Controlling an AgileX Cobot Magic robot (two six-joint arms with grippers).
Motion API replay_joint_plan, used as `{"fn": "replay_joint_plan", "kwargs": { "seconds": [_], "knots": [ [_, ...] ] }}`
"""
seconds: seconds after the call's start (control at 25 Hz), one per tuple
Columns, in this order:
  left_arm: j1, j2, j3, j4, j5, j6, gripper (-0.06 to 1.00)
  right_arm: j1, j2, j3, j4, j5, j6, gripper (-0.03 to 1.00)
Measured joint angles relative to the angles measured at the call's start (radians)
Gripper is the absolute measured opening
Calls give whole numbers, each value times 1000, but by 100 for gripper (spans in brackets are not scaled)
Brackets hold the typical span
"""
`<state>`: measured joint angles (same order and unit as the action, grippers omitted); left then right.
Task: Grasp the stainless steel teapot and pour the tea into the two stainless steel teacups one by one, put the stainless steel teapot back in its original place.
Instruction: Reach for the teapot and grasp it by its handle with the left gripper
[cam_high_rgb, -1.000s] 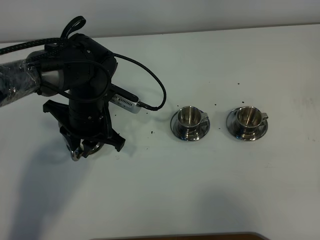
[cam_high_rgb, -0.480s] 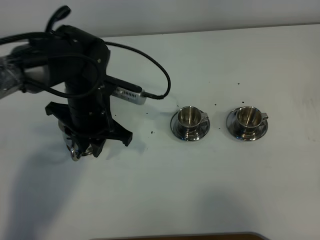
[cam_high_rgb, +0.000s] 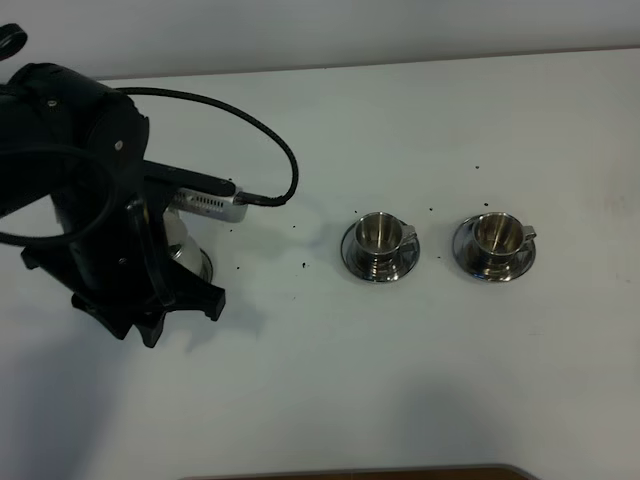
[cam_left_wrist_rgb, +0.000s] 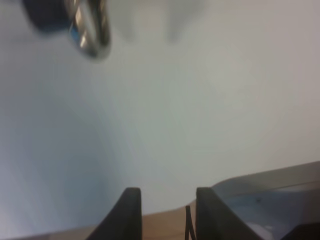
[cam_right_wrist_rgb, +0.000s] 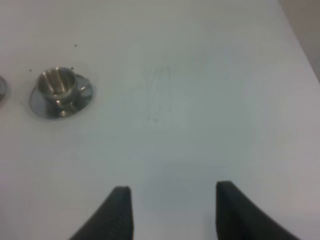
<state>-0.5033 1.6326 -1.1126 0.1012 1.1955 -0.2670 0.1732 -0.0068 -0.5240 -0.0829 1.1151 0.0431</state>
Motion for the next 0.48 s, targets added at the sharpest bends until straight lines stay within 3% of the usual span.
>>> {"fn": "replay_joint_plan", "kwargs": {
  "seconds": [0.2,0.48],
  "knots": [
    [0,-83,108,41,-13,-121,32,0,0,0,0,0,0,38],
    [0,-149,263,89,-195,-299,32,0,0,0,0,0,-1,38]
  ]
}}
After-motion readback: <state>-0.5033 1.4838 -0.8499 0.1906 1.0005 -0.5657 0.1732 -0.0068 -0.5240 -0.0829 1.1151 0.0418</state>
